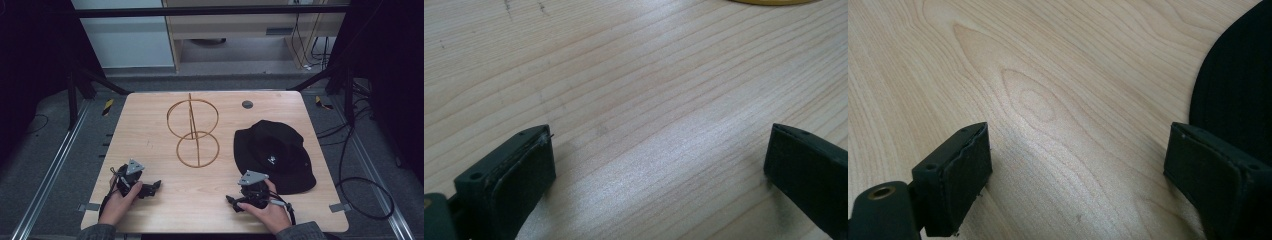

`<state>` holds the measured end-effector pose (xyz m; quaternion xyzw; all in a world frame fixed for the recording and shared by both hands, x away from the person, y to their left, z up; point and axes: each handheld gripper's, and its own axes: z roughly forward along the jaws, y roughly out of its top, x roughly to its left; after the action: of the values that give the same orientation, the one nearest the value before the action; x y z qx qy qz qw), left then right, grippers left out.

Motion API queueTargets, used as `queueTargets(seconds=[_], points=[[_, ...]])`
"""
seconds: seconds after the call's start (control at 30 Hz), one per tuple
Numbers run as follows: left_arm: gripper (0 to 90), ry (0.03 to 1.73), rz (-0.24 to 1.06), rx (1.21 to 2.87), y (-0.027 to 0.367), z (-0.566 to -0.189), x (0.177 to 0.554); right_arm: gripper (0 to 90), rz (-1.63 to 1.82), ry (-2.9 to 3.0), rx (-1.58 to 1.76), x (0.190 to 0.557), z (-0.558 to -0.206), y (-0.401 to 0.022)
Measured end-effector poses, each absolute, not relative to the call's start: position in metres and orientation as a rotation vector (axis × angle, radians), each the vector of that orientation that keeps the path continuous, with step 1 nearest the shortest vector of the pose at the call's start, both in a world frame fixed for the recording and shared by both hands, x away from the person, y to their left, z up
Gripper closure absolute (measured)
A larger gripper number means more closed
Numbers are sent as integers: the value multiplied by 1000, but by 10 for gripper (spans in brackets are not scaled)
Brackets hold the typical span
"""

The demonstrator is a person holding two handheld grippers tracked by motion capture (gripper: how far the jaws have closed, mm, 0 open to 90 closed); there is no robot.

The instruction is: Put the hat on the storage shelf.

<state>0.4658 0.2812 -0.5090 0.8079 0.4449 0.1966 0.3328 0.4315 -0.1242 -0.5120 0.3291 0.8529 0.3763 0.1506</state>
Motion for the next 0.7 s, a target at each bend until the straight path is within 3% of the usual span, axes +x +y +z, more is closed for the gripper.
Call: queueTargets(seconds=[0.7], points=[[0,1160,512,2112,281,-509,466,101,1005,2484,980,430,-502,-120]])
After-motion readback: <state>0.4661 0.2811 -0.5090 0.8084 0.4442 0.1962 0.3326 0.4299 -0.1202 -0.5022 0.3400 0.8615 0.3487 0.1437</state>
